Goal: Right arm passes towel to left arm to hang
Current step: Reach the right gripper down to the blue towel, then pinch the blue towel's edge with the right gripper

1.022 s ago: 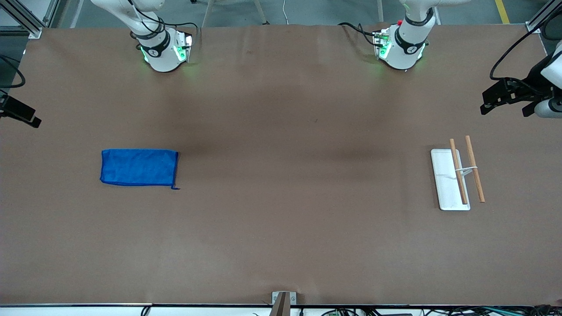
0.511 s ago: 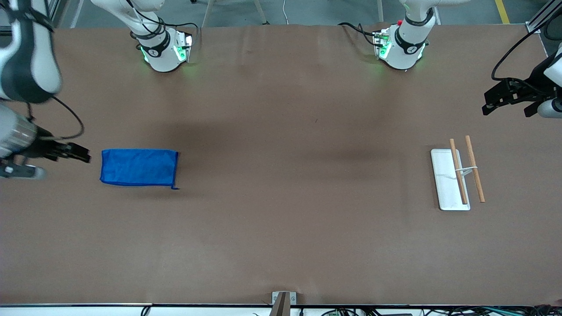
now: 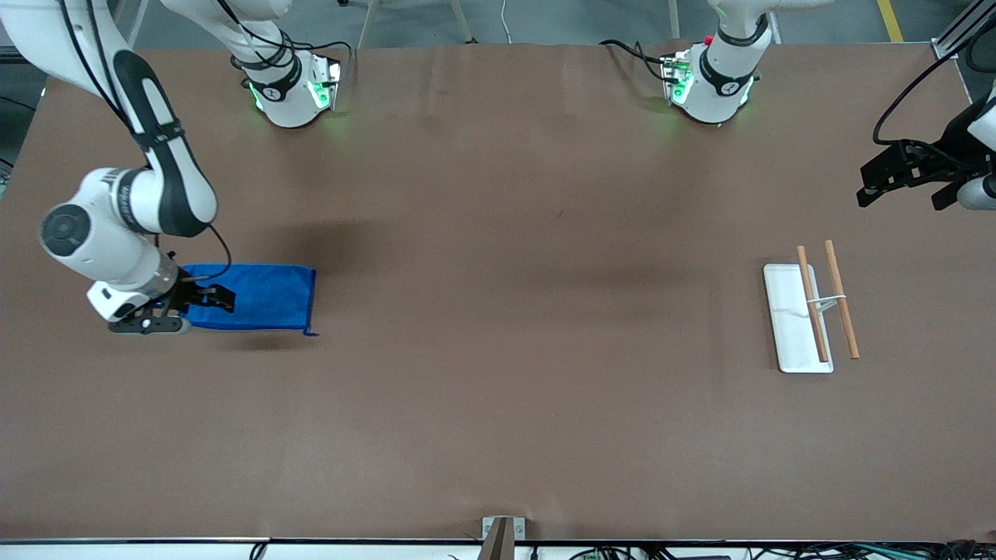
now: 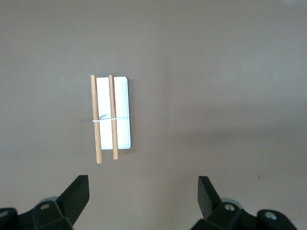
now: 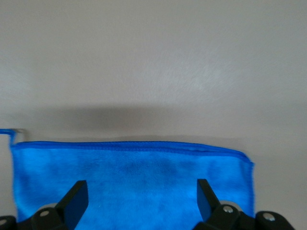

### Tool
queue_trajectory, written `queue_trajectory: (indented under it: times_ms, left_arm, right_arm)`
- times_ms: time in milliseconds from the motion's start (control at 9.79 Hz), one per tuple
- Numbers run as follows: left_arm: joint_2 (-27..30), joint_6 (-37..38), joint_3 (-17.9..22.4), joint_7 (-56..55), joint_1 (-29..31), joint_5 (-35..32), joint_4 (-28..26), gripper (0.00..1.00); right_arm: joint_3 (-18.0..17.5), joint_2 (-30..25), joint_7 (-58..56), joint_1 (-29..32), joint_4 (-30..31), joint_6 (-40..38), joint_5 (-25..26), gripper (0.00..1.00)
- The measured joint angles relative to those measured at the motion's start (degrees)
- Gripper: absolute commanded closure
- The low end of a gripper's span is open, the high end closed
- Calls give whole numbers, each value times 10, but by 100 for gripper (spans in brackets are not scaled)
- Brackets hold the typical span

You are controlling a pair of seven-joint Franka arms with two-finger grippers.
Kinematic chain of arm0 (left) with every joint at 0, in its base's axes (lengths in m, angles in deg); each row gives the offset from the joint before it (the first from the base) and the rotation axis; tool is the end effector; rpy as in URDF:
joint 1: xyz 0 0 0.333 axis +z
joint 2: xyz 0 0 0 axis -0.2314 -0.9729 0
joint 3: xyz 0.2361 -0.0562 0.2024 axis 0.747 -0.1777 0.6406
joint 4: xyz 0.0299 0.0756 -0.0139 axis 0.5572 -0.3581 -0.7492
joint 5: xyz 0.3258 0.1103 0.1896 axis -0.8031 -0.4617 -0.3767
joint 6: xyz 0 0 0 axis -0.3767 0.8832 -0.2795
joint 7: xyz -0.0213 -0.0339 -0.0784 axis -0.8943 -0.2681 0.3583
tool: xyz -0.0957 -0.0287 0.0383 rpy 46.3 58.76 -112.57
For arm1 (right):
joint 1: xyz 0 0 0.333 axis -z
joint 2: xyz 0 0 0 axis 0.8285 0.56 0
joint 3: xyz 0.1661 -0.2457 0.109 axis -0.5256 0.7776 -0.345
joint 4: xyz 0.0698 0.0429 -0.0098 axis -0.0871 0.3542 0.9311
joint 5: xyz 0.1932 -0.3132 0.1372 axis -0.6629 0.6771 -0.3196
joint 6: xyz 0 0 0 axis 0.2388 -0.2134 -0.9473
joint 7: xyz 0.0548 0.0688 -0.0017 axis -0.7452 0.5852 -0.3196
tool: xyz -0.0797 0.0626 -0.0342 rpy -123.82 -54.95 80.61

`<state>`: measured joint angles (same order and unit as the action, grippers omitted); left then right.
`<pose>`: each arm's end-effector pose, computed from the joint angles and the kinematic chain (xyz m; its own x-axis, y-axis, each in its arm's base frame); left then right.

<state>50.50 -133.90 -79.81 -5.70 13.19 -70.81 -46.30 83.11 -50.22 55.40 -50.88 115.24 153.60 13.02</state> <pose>0.5507 -0.0272 0.6515 0.9976 -0.0565 0.0406 -0.0570 -0.9983 0.0118 0.5617 -0.0531 0.2331 0.9994 0.0185 0.0301 0.0180 -0.9997 0.0160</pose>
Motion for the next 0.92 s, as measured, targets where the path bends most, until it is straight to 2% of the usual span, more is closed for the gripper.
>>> queue_trajectory:
  times_ms: [307,613,920]
  left_arm:
    - [0,0,-1,0,-1,0,0,0]
    - [0,0,-2,0,-1,0,0,0]
    - [0,-1,-2,0,-1,0,0,0]
  right_arm:
    - [0,45,-16,0,8,41,0,0]
    - [0,56,-19,-2,22,58,0,0]
    - [0,58,-19,-3,32,62,0,35]
